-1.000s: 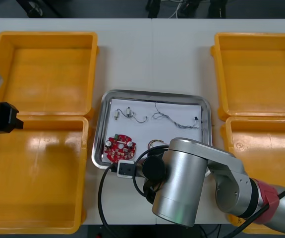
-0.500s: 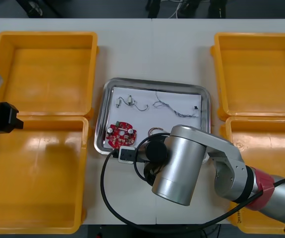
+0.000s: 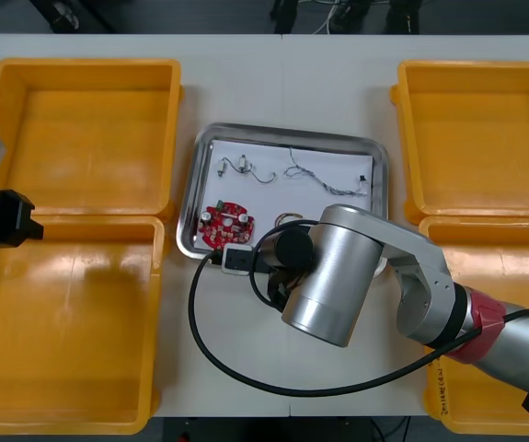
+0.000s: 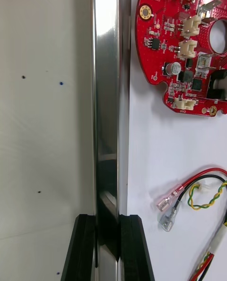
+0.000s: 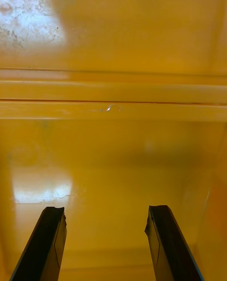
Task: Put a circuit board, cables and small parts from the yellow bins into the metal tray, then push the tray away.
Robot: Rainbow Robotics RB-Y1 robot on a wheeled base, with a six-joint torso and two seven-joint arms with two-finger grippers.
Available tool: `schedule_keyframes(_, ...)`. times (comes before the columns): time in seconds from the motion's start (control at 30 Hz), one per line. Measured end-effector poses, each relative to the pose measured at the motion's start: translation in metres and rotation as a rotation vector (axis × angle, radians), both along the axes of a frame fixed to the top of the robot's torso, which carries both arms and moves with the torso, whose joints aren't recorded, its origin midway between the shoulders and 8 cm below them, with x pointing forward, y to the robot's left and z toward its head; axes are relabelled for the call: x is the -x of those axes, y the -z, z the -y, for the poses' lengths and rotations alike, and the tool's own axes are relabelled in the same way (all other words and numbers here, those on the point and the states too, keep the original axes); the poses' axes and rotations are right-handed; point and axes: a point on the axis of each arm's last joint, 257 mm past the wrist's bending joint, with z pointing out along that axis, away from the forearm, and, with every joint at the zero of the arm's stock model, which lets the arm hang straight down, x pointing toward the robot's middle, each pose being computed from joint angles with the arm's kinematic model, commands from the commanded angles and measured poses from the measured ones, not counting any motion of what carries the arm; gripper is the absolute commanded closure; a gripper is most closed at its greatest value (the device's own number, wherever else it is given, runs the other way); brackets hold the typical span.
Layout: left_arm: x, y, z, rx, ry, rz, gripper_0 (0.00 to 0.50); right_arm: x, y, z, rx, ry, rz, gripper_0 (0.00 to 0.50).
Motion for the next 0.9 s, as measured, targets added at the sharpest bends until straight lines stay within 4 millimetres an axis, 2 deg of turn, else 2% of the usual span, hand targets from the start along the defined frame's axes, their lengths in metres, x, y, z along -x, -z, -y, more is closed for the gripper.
schedule_keyframes(0.57, 0.0, 0.0, 0.0, 0.0, 0.0, 0.0, 0.0, -0.05, -0.02, -0.004, -0.001, -0.079, 0.105, 0.5)
schedule_keyframes(0.9, 0.0, 0.0, 0.0, 0.0, 0.0, 0.0, 0.0, -0.084, -0.035, 0.007, 0.03, -0.131, 0.174, 0.5)
